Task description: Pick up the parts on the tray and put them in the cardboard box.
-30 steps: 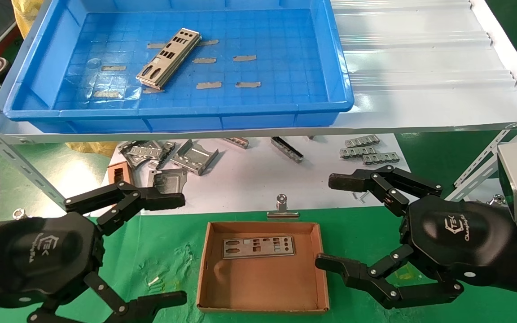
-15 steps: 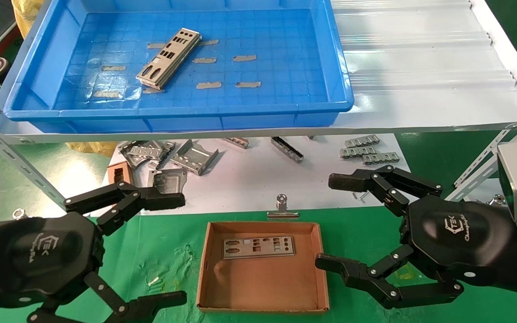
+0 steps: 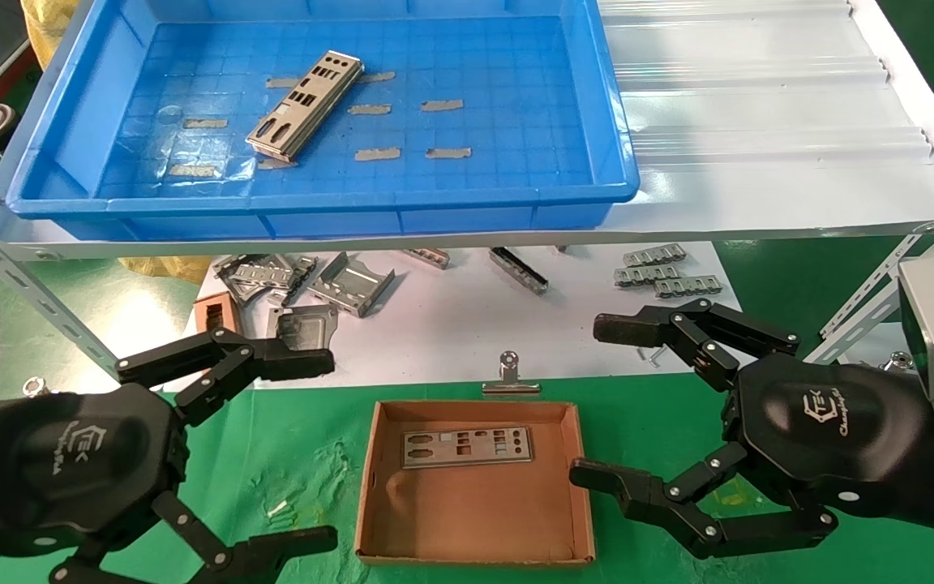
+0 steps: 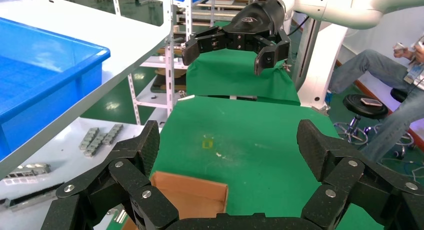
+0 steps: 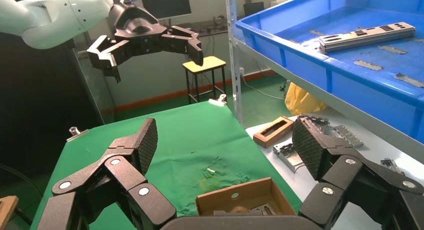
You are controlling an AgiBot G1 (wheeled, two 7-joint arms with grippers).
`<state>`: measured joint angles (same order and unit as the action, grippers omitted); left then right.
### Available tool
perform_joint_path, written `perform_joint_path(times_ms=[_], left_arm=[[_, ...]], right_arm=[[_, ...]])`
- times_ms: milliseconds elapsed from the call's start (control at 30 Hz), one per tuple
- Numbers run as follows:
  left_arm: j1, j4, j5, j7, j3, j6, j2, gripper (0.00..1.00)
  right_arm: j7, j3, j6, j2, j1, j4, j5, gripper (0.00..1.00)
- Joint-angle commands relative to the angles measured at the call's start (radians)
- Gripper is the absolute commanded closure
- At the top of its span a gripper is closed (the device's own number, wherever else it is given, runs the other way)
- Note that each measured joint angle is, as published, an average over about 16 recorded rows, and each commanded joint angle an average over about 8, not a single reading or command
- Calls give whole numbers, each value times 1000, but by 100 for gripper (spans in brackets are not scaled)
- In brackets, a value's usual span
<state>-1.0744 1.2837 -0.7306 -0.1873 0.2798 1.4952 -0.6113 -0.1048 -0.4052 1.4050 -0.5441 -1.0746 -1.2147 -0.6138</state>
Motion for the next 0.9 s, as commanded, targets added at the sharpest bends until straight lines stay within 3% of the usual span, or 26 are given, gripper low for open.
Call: perform_joint_path(times_ms=[33, 900], left_arm=[[0, 0, 0, 0, 0, 0, 0, 0], [0, 0, 0, 0, 0, 0, 0, 0]], right_arm=[[0, 0, 0, 0, 0, 0, 0, 0], [0, 0, 0, 0, 0, 0, 0, 0]])
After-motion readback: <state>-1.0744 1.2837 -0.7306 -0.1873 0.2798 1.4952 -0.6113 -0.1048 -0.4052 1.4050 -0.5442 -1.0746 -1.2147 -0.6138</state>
